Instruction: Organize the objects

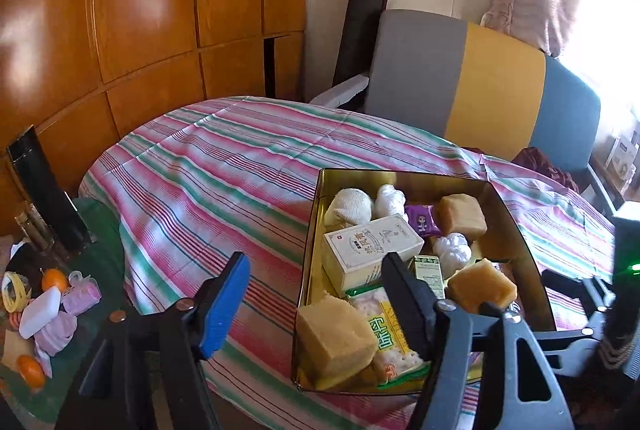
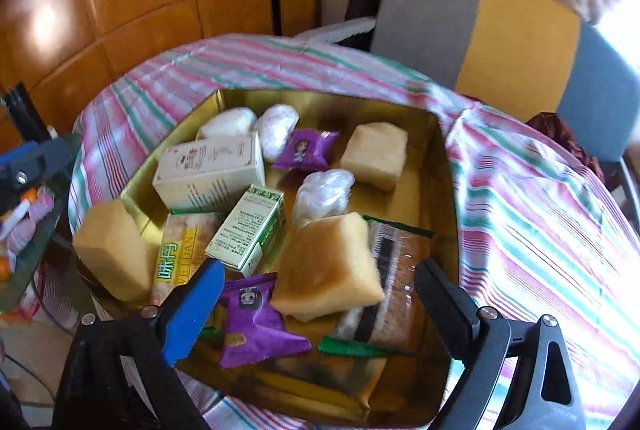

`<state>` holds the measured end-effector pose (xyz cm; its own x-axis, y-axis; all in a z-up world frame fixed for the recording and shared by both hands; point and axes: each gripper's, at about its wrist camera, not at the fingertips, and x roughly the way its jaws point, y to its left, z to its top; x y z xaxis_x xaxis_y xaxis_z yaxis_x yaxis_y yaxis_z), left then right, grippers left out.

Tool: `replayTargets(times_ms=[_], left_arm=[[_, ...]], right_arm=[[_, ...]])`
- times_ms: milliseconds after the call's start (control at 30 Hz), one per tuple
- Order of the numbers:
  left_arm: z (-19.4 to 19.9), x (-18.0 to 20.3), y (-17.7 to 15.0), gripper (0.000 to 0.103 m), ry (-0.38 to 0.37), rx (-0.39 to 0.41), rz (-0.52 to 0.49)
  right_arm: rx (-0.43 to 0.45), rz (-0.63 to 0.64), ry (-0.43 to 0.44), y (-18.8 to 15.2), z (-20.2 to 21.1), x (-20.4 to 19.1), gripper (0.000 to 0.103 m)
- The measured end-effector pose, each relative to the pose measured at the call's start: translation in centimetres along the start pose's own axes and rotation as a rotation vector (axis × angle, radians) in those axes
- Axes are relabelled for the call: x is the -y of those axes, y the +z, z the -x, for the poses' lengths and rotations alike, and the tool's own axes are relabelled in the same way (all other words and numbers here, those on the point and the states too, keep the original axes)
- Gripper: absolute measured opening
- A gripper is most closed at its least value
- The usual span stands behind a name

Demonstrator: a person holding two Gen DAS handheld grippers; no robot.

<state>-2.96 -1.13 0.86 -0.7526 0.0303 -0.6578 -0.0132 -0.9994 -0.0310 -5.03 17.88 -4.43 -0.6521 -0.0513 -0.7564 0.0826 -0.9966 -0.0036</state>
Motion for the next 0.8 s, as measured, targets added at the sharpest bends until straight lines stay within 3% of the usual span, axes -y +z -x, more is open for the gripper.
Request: replayTargets(times_ms=[233,500,800], left_arm=[[0.4,0.8,-1.1,0.061,-0.044,-0.03,-0.013],[0.7,2.4,-2.3,0.061,-0.069,-0.055,-0.084],[2.3,2.2,-2.3,0.056,-0.08,0.018,-0.08]], right_arm=[[0.091,-0.108,-0.058,-2.0,4.0,1.4,0.099],[0.102,-0.142,-0.079,-3.4,5.5,1.6,0.1],[0.106,-0.142,-0.078,-4.2,5.8,0.8,0.1]])
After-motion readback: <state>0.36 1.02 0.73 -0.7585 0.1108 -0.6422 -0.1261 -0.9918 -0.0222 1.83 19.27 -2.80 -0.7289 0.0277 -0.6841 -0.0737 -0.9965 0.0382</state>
